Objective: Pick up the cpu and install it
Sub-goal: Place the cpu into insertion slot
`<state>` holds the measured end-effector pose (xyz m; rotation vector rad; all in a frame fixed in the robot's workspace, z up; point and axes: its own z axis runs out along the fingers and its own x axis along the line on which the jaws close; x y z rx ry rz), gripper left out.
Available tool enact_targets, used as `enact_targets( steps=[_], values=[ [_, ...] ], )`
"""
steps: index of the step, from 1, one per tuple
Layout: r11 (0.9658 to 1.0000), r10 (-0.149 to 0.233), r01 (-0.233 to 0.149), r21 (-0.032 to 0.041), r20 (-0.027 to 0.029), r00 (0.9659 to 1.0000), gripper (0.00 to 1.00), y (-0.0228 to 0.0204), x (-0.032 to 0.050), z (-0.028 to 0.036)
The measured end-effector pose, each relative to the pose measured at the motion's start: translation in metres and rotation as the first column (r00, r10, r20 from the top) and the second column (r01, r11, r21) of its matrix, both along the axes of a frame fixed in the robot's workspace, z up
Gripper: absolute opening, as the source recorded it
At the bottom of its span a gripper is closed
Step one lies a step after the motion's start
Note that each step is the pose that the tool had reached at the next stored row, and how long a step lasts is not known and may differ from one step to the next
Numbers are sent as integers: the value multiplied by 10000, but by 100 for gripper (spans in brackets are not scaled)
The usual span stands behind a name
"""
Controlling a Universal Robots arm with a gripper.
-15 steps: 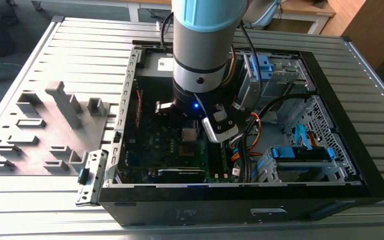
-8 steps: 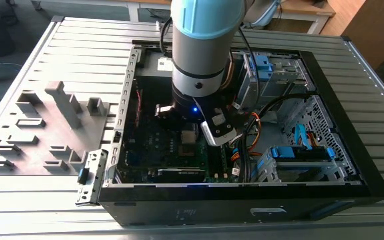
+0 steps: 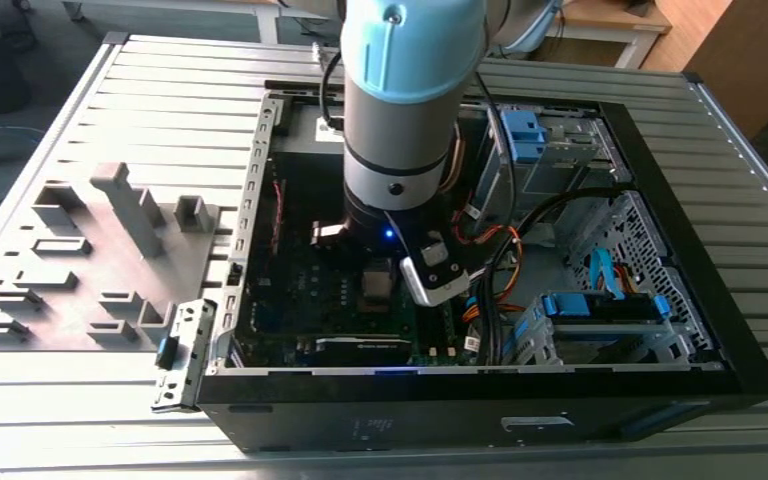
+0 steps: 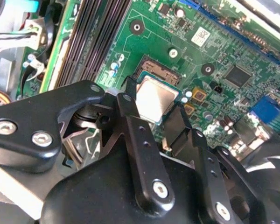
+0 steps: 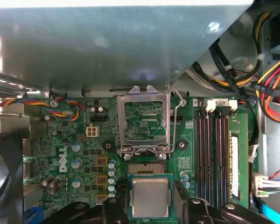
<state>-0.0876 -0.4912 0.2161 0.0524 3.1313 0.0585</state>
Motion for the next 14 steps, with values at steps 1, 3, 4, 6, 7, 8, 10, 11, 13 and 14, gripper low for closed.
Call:
enact_targets(
  steps=[1,3,4,6,7,8,10,11,13,14],
  values=[
    [10000,-1,1,0,-1,10000,47,-8,0,-14],
    [10000,-10,10,2,1,10000,47,-18,0,-40],
    [10000,-14,14,3,1,10000,47,-21,-1,-51],
    [10000,-19,19,1,0,10000,47,-26,-1,-73],
    [10000,-22,22,1,0,10000,47,-28,-1,-85],
    [10000,-26,26,2,1,10000,47,-29,-2,-98],
    [10000,-30,30,1,0,10000,47,-31,-3,-127],
    [10000,-30,30,1,0,10000,47,-32,-3,-143],
    [10000,-31,31,1,1,10000,47,-31,-3,-171],
    [10000,-31,31,0,0,10000,47,-32,-3,-176]
  ],
)
